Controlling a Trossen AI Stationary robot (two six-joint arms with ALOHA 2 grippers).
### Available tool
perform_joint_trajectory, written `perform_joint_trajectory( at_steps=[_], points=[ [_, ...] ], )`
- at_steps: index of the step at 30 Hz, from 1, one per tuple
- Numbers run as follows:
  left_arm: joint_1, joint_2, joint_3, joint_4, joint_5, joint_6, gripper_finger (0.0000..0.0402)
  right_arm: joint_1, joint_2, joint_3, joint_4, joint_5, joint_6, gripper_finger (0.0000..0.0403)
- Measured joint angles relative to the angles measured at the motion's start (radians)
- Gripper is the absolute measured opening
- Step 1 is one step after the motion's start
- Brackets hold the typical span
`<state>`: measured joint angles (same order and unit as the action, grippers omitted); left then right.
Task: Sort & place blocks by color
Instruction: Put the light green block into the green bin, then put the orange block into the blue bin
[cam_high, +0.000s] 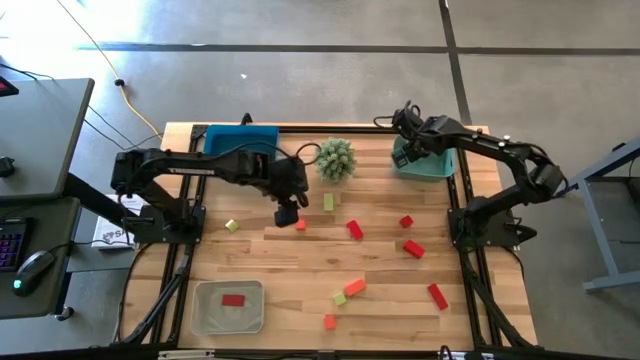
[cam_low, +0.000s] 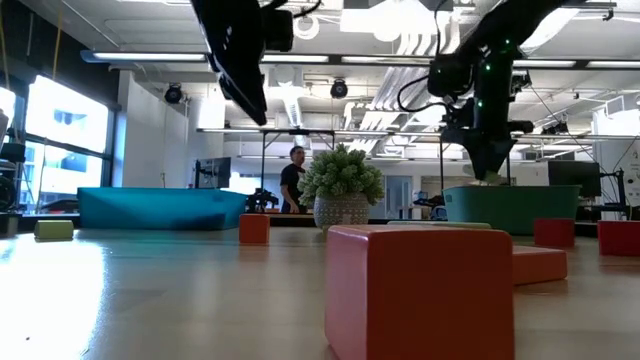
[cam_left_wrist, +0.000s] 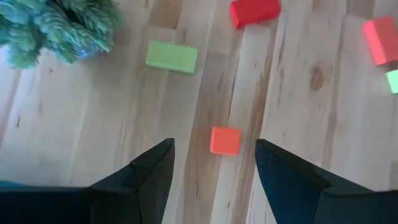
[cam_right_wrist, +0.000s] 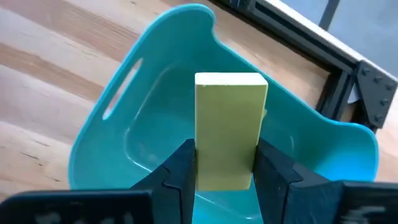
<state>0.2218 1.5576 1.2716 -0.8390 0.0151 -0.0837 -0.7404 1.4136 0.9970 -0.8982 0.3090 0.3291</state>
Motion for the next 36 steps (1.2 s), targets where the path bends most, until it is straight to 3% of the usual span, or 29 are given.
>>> perform_joint_trajectory(
  at_steps=[8,13,17,27,36],
  points=[
    [-0.001,0.106,0.000,0.001,0.004,0.050,0.0212,-0.095,0.000,0.000,0.029,-0.079,-0.077,0.0118],
    [-0.002,0.174,0.000,0.004,0.004,0.053,0.0212,-0.107,0.000,0.000,0.035,-0.083,-0.141,0.0132],
    [-0.003,0.219,0.000,-0.003,0.004,0.053,0.0212,-0.107,0.000,0.000,0.054,-0.146,-0.178,0.0149],
    [-0.035,0.238,0.000,-0.001,0.005,0.090,0.0212,-0.107,0.000,0.000,0.118,-0.156,-0.225,0.0221],
    [-0.062,0.238,0.000,0.036,0.007,0.143,0.0212,-0.106,0.001,0.000,0.179,-0.162,-0.259,0.0227]
  ],
)
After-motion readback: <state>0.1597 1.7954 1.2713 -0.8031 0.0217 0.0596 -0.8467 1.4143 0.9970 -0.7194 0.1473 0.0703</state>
